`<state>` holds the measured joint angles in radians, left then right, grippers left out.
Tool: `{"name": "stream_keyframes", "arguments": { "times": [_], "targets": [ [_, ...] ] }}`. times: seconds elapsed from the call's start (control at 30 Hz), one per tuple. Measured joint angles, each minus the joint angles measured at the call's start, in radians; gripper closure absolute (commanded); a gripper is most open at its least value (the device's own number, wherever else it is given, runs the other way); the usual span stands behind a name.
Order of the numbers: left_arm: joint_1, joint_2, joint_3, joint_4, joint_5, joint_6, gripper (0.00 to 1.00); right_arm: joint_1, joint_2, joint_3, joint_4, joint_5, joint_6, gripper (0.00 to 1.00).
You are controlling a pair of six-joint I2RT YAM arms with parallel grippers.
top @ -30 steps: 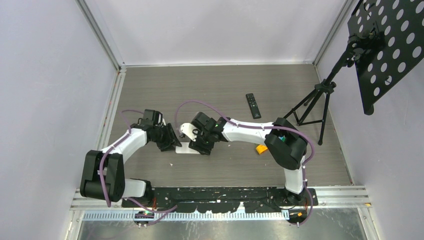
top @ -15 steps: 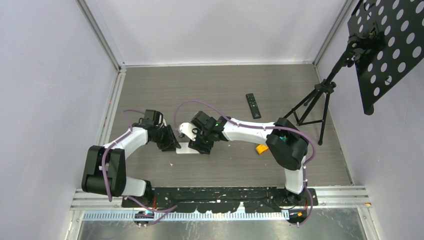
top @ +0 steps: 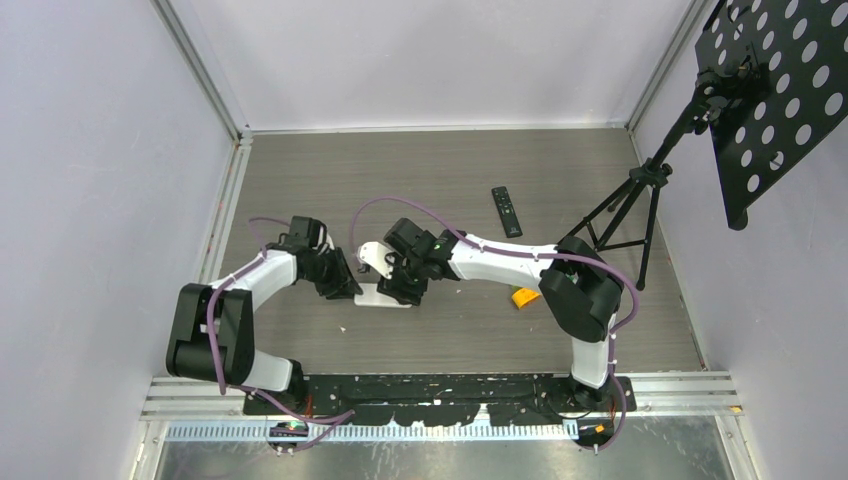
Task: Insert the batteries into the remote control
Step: Load the battery cover into the remote control.
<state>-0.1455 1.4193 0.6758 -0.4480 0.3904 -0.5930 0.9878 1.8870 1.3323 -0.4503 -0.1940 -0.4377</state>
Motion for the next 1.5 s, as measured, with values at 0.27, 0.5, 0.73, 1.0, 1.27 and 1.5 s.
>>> {"name": "stream_keyframes", "arguments": {
  "times": [0.27, 0.5, 0.73, 1.0, 1.27, 1.5],
  "targets": [
    [0.000, 0.029, 0.055, 0.001, -0.021, 0.003, 0.72, -0.005, 0.000, 0.004, -0.029, -0.004, -0.025, 0.66],
    [0.000, 0.038, 0.063, 0.002, -0.023, 0.002, 0.69, -0.008, 0.000, 0.005, -0.047, -0.021, -0.027, 0.66],
    [0.000, 0.038, 0.063, 0.002, -0.024, 0.002, 0.68, -0.008, 0.003, 0.005, -0.047, -0.029, -0.027, 0.66],
    [0.000, 0.037, 0.063, 0.000, -0.024, 0.003, 0.66, -0.008, 0.035, 0.013, -0.047, -0.029, -0.027, 0.66],
    [0.000, 0.033, 0.063, -0.005, -0.024, 0.003, 0.66, -0.014, 0.047, 0.016, -0.040, -0.028, -0.027, 0.66],
    [0.000, 0.031, 0.063, -0.006, -0.024, 0.003, 0.67, -0.019, 0.047, 0.017, -0.036, -0.027, -0.027, 0.66]
  ]
}}
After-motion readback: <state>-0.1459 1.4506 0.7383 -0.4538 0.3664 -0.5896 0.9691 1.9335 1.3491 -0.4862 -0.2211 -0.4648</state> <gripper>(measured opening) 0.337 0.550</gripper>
